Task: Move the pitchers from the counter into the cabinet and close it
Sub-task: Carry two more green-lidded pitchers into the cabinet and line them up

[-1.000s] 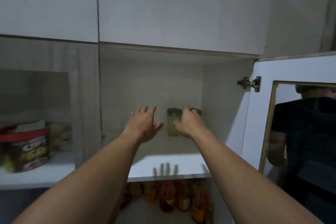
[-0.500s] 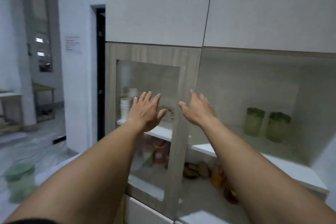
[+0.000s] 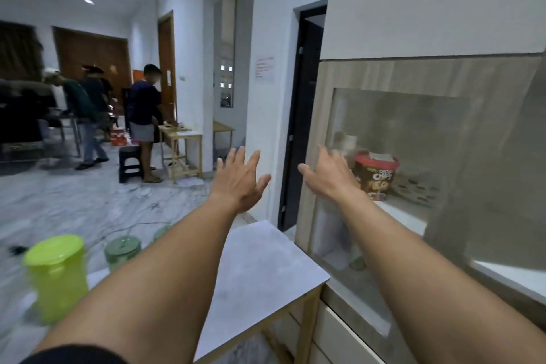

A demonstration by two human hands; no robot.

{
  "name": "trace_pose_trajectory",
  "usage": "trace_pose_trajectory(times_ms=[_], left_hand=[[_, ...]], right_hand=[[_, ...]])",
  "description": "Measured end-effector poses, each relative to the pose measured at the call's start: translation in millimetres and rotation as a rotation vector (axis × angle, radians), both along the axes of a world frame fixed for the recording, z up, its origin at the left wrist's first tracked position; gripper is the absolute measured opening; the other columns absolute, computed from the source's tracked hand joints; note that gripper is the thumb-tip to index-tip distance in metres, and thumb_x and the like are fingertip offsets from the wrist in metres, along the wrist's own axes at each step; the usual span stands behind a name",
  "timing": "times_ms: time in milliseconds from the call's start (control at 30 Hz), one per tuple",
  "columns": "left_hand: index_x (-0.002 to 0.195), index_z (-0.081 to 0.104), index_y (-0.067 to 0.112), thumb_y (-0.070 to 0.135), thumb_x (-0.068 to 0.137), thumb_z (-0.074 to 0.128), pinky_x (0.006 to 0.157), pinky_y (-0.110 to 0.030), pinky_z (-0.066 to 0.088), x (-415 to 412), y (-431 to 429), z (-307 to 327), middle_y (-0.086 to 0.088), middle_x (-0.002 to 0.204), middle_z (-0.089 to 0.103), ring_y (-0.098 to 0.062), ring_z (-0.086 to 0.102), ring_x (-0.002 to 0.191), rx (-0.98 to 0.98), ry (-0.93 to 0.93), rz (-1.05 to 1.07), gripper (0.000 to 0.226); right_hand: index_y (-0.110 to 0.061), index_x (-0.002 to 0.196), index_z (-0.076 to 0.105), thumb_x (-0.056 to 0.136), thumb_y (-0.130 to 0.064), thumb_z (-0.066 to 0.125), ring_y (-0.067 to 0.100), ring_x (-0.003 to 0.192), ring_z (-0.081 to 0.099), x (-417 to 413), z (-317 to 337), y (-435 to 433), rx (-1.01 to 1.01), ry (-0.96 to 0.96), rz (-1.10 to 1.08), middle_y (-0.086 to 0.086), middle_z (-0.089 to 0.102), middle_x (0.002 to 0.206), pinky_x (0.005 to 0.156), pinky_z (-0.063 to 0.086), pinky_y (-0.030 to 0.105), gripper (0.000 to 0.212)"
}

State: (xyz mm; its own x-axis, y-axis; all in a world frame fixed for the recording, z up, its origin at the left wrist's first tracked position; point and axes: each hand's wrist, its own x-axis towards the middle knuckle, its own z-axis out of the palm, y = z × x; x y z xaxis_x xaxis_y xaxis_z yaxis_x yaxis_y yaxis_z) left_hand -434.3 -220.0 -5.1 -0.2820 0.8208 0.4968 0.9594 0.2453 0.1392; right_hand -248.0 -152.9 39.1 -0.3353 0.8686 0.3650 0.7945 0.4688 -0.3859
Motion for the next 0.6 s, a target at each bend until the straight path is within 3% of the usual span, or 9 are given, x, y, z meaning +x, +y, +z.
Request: trace_pose_trajectory(times_ms=[300, 600], left_hand=[[0.148, 0.030, 0.022, 0.055, 0.095, 0.034, 0.106, -0.050, 0.037, -114, -16, -56, -0.010, 0.149, 0.037, -0.033, 0.033, 0.135, 0.014, -0.109, 0.156, 0.063], [0.148, 0.031, 0.021, 0.053, 0.095, 0.041, 0.101, -0.045, 0.038, -178, 10, -137, -0.009, 0.146, 0.037, -0.031, 0.035, 0.131, 0.025, -0.366, 0.313, 0.063]], right_hand=[[-0.014, 0.152, 0.028, 0.099, -0.043, 0.048, 0.038, 0.137, 0.037, -124, -53, 23, -0.052, -0.005, 0.171, 0.018, 0.035, 0.150, 0.105, 0.041, 0.054, 0.064], [-0.014, 0.150, 0.030, 0.098, -0.038, 0.050, 0.038, 0.131, 0.044, -229, -137, 75, -0.175, -0.003, 0.336, 0.017, 0.040, 0.146, 0.103, 0.044, 0.049, 0.060]])
